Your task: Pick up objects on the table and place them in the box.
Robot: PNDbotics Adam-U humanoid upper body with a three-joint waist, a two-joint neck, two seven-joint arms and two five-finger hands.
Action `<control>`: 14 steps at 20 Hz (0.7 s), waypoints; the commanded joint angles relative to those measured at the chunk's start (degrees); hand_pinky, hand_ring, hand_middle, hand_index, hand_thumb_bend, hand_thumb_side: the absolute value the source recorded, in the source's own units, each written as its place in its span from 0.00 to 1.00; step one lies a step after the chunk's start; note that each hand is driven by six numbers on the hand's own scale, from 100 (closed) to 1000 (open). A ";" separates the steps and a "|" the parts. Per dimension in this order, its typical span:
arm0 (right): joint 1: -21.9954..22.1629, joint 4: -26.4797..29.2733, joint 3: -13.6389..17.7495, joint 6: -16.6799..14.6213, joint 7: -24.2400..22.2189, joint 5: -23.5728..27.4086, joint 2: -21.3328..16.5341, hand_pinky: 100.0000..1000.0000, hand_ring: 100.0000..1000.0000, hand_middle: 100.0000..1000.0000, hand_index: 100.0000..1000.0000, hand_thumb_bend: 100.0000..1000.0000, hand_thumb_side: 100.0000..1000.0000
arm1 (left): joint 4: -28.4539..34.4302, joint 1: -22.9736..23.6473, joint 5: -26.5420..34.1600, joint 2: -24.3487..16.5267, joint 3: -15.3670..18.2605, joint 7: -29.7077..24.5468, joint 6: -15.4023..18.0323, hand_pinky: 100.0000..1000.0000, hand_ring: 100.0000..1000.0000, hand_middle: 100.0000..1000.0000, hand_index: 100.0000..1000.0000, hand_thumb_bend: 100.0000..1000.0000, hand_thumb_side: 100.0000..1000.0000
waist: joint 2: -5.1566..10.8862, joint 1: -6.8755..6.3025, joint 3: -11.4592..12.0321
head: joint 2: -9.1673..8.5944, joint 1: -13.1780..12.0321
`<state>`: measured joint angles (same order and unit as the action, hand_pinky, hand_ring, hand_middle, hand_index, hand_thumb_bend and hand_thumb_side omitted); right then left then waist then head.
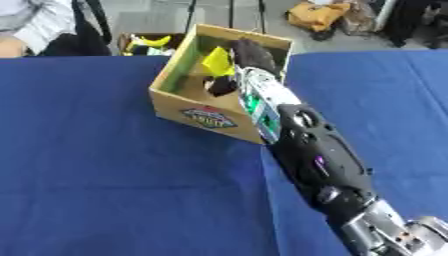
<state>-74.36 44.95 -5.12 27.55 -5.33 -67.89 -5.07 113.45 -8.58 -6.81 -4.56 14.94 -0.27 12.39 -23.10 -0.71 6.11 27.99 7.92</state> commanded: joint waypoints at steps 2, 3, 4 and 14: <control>-1.85 -0.92 1.09 0.43 -0.21 -1.65 0.26 0.57 0.81 0.51 0.66 0.00 0.42 | 1.14 -0.15 0.20 -0.68 -0.27 -0.34 0.13 0.38 0.55 0.58 0.89 0.03 0.96 | 0.98 -0.14 0.39 | -1.08 0.53; -1.87 -1.10 1.21 0.32 -0.45 -1.79 0.31 0.58 0.83 0.53 0.67 0.00 0.46 | 1.14 -0.17 0.21 -0.68 -0.28 -0.36 0.14 0.38 0.55 0.58 0.89 0.03 0.96 | 0.94 -0.14 0.45 | -1.14 0.61; -1.89 -1.19 1.30 0.23 -0.65 -1.94 0.33 0.60 0.85 0.57 0.70 0.00 0.51 | 1.14 -0.18 0.22 -0.68 -0.30 -0.39 0.14 0.38 0.55 0.58 0.89 0.03 0.96 | 0.92 -0.14 0.47 | -1.18 0.67; -2.22 0.05 1.70 -0.14 -0.54 -5.03 0.15 0.73 1.00 0.83 0.86 0.61 1.00 | 1.14 -0.20 0.38 -0.71 -0.38 -0.60 0.15 0.38 0.55 0.58 0.89 0.02 0.96 | 1.13 -0.31 0.34 | -0.92 0.82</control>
<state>-74.72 43.47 -3.70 27.42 -6.30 -72.00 -4.33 113.45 -8.58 -6.61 -4.55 14.67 -0.69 12.38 -23.31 -0.77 6.37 27.40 8.70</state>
